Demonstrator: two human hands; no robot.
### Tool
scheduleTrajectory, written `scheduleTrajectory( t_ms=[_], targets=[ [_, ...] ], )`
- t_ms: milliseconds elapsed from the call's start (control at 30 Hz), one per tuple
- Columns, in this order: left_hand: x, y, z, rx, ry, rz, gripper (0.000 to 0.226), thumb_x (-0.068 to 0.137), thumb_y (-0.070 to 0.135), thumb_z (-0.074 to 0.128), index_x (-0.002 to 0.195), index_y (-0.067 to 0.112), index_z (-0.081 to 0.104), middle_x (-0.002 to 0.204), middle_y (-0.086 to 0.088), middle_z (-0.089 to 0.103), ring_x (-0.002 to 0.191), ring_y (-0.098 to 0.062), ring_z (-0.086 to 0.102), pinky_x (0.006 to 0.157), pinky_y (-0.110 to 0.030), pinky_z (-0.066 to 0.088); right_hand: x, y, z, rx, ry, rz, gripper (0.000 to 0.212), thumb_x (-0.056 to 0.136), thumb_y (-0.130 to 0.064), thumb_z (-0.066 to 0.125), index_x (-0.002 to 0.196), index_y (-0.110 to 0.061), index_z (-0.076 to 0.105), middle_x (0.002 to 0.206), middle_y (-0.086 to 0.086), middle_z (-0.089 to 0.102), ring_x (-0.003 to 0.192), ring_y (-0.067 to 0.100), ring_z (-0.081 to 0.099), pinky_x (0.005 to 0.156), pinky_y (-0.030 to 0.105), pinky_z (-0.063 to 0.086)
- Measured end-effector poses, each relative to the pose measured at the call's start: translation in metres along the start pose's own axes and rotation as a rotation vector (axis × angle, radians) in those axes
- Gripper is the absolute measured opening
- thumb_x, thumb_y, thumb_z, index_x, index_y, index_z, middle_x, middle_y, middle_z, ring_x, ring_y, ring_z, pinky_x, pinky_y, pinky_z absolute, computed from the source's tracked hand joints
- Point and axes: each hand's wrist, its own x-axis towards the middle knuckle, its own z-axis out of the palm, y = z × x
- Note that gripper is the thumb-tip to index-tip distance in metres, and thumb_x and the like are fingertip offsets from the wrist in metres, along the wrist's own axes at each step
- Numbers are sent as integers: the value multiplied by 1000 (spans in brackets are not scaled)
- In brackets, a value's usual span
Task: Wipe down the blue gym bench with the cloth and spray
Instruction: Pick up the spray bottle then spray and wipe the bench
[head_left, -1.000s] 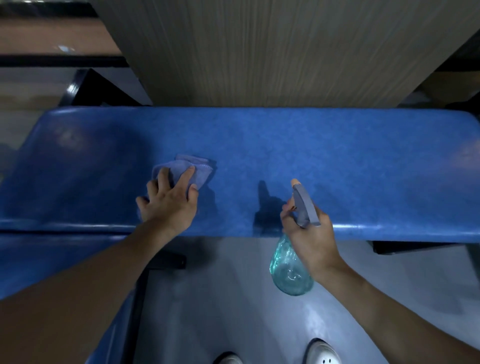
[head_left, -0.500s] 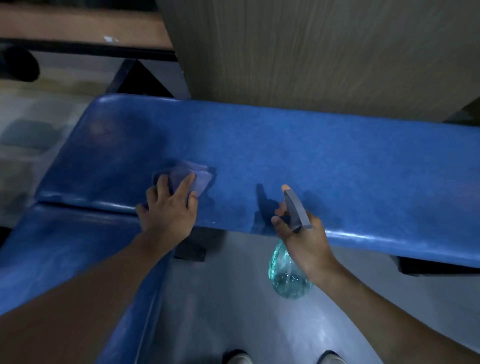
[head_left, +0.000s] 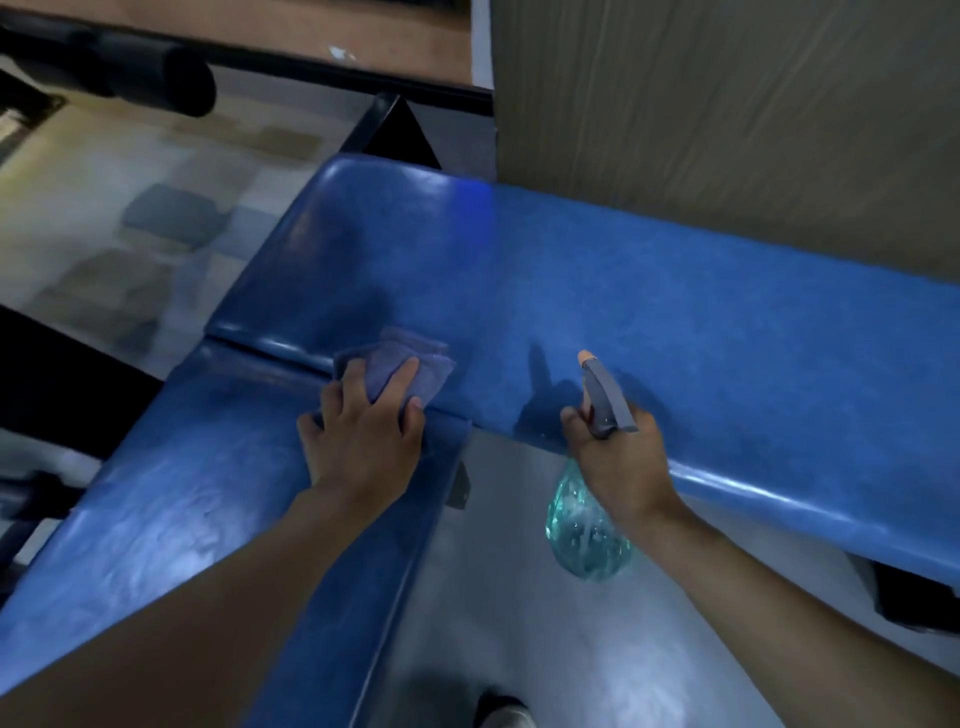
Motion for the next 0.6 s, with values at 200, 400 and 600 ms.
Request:
scheduleTrajectory(
  t_ms=[200, 400, 600],
  targets=[
    [-5, -15, -1, -27, -10, -34, 48, 99, 52, 33, 146, 49, 28, 154, -1, 20, 131, -28, 30, 99, -50, 30, 0, -11, 23, 74, -126, 32, 7, 83, -18, 70, 81, -16, 63, 72, -6, 58, 73, 14, 56, 75, 39, 49],
    [-15, -33, -4, -21, -1, -93, 49, 98, 52, 30, 147, 50, 29, 157, -2, 19, 136, -28, 27, 99, -48, 28, 0, -17, 47, -116, -104, -23, 14, 82, -25, 68, 85, -13, 61, 58, -12, 46, 59, 14, 48, 67, 43, 50],
    [-41, -60, -4, 10, 17, -182, 51, 98, 52, 32, 149, 51, 23, 158, -4, 19, 134, -29, 30, 100, -49, 29, -21, -37, 66, 78, -399, 18, 16, 87, -10, 66, 103, -12, 65, 75, -1, 52, 68, 11, 49, 66, 31, 44]
  ],
)
